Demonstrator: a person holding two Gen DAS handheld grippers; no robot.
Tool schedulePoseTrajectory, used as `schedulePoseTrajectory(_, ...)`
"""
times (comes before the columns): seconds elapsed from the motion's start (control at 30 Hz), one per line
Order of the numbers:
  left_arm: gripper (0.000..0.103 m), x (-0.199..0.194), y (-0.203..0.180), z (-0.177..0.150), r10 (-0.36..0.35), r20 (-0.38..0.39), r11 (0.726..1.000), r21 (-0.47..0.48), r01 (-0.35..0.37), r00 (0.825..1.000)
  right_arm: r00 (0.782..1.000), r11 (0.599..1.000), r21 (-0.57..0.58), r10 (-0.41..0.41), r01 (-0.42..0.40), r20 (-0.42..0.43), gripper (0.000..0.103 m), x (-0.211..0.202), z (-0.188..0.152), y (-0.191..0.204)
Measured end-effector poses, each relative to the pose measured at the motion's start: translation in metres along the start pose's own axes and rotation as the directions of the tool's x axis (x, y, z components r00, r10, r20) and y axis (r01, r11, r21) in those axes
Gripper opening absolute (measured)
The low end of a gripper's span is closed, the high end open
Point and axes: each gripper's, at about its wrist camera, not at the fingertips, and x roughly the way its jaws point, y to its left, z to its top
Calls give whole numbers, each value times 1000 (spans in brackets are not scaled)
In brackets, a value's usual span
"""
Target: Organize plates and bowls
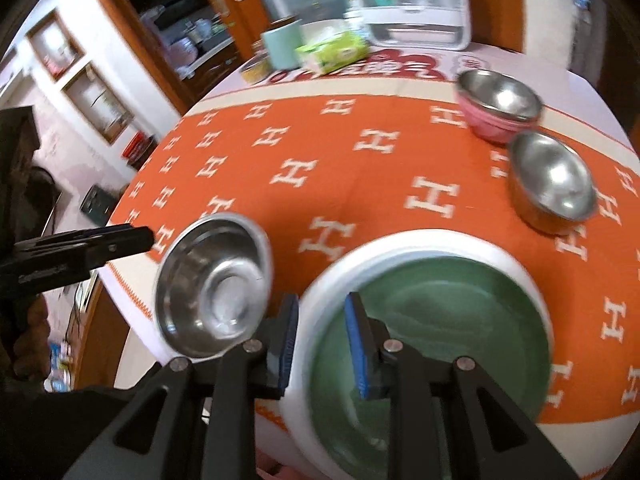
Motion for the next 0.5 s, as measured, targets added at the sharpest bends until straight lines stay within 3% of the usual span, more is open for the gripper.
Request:
schedulePoseTrajectory(0.07,48,-1,-12,4,-17,0,1000,19,17,1000,1000,999,27,-23,23,8,32,-8,0,-17)
schedulePoseTrajectory(0.2,60,0,-44,17,-29,1,996,79,29,1000,997,995,73,-75,72,30,34,-27,3,-49)
schedulePoseTrajectory(0.5,68,3,-105,51,-63,4,985,162,61,998,977,975,148,-184,168,107,43,-76,23,-118)
